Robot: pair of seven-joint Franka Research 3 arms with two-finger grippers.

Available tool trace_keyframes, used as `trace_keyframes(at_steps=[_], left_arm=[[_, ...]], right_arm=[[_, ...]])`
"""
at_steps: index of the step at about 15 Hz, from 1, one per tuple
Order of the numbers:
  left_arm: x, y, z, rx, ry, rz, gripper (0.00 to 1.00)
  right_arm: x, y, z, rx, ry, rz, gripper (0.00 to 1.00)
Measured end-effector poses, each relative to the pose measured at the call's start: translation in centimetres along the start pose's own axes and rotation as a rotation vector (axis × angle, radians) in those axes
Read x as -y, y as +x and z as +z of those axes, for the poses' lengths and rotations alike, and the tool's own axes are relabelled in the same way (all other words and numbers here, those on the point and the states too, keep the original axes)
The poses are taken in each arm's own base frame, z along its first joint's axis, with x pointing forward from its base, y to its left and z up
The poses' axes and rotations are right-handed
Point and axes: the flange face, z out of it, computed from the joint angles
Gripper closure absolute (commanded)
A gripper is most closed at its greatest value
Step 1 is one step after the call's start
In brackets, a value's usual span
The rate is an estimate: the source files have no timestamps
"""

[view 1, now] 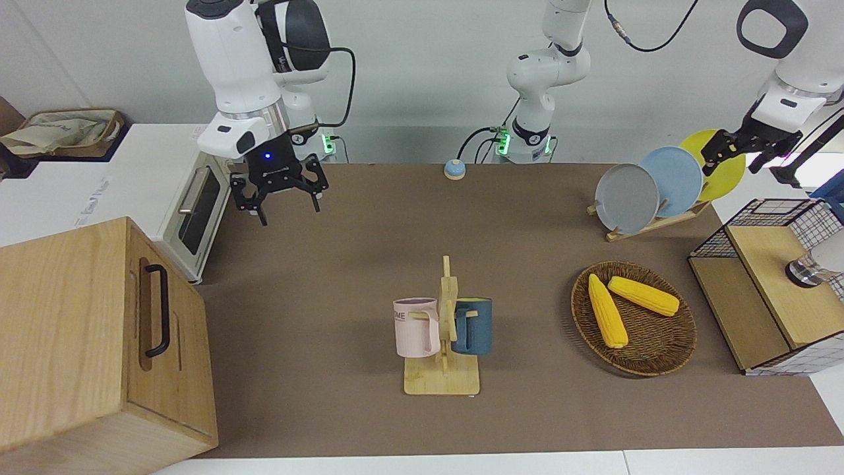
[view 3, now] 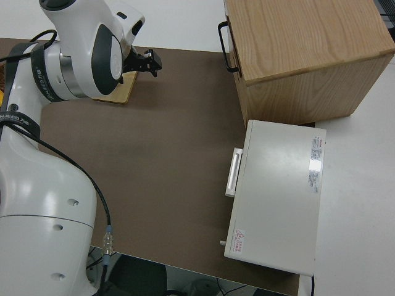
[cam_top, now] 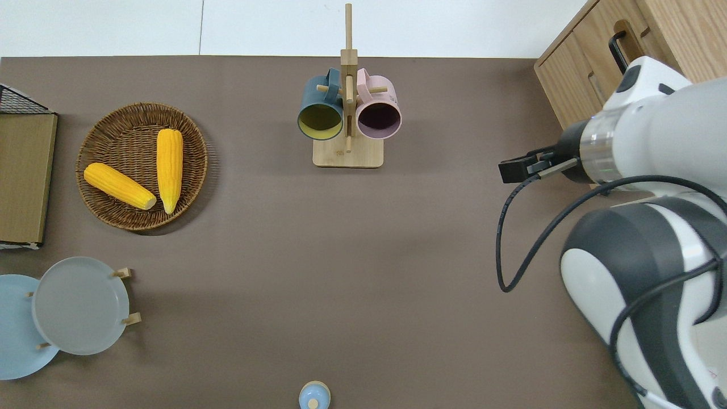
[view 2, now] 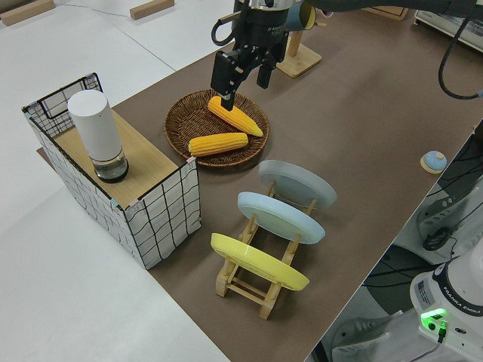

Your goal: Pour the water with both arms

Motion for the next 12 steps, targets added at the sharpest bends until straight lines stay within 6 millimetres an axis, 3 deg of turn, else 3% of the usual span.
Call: trace_keyframes(at_steps=[1, 5, 12], left_arm=[[1.8, -0.2, 0.5, -0.012, 0.006, 0.001, 0.0], [6.0, -0.9, 0.9, -0.064, 0.031, 0.003, 0.0], [11.6, -2.3, 1.3, -0.191, 0.006, -0.009, 0.0]], right_arm=[[1.0, 0.5, 0.7, -0.02, 0.003, -0.017, 0.011], [3.4, 2.3, 2.4, -0.108, 0.006, -0.083, 0.011], [7.6, 4.5, 4.7, -0.224, -0.124, -0.28, 0.011]])
